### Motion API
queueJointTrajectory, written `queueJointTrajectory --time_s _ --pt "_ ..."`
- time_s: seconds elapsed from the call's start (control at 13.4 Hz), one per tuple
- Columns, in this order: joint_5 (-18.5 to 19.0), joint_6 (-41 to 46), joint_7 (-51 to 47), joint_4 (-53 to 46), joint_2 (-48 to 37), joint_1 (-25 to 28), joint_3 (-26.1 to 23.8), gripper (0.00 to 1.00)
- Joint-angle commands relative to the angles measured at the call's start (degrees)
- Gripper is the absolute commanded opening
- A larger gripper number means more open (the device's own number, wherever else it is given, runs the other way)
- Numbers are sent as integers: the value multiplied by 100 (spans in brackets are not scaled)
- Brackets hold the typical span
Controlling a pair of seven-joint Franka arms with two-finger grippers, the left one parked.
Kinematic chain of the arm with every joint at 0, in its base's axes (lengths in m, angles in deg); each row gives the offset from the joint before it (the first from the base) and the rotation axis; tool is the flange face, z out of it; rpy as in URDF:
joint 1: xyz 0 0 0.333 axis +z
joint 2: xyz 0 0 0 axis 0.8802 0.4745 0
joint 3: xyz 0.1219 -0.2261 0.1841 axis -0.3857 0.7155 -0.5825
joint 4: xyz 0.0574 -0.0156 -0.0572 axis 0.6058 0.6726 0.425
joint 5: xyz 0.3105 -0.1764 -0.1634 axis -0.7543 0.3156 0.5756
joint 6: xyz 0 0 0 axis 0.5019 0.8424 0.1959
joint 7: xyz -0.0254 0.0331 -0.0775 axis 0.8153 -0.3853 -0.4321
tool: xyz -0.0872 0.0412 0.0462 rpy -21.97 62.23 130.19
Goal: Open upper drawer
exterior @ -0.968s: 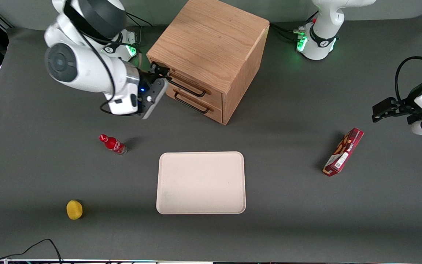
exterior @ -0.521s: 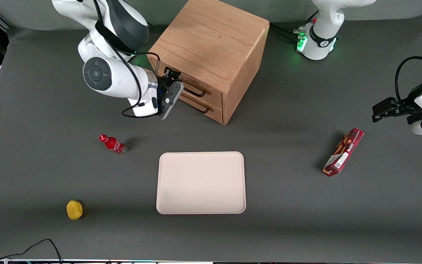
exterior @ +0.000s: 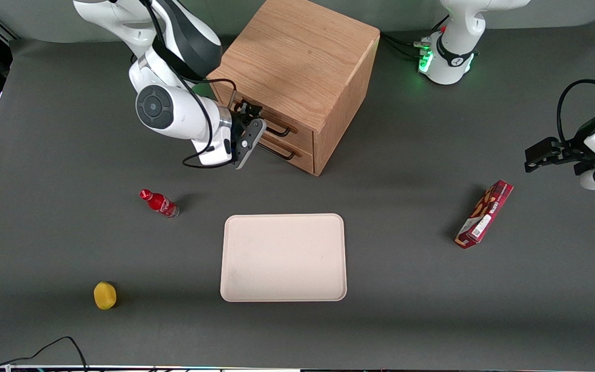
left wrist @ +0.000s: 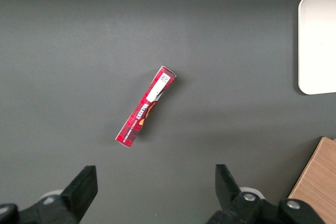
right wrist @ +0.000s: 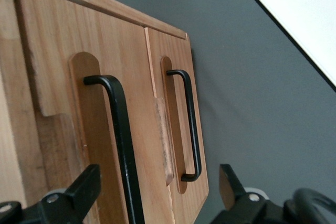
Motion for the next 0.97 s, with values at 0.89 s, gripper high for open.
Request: queueJointTrajectory --time_s 0.89 --pt "271 -637 306 293 121 -83 4 100"
